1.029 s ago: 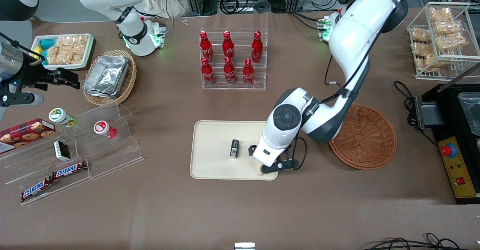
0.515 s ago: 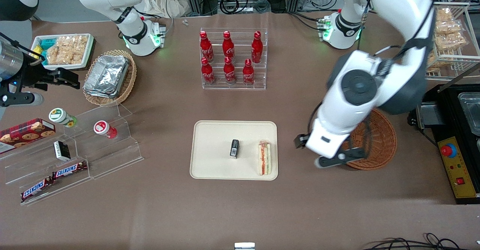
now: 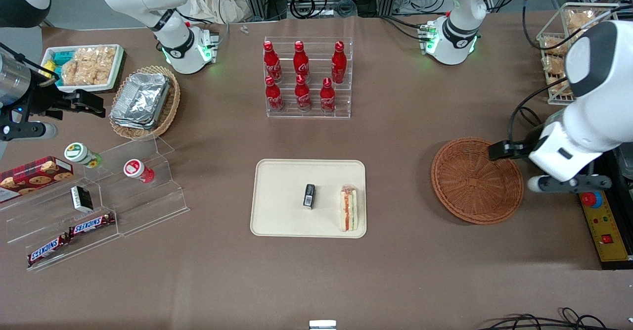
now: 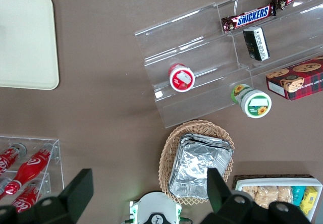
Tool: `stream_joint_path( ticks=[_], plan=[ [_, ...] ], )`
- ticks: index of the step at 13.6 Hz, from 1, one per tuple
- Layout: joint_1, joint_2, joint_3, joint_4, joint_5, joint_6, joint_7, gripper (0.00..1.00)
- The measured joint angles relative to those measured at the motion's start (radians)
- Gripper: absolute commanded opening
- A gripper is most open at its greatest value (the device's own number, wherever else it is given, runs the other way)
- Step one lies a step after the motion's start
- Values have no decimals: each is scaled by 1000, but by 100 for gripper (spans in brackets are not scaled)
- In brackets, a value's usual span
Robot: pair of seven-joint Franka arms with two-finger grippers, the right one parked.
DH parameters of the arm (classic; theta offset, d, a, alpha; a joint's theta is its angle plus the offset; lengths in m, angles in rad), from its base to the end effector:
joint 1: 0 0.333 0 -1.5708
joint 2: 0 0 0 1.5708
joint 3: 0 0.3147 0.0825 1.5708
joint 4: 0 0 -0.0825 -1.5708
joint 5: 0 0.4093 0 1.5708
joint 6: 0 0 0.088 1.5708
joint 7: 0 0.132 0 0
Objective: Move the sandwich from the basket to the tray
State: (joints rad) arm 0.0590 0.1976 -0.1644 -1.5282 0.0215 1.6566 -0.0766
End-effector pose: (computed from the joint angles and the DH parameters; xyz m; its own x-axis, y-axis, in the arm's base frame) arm 0.6355 -0.0569 0.5074 0.9973 -0.0294 -0.0671 -0.0291 -0.9996 0.0058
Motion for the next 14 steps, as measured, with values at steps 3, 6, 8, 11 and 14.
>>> stream_joint_path(
  ticks=[3, 6, 8, 11, 14],
  plan=[
    [-26, -94, 120, -128, -3, 50, 149, 100],
    [-37, -131, 141, -173, -5, 74, 173, 100],
    [-63, -132, 140, -178, -5, 75, 173, 100],
    [-110, -132, 139, -185, -5, 75, 172, 100],
    [-132, -132, 140, -177, -5, 76, 173, 100]
  ],
)
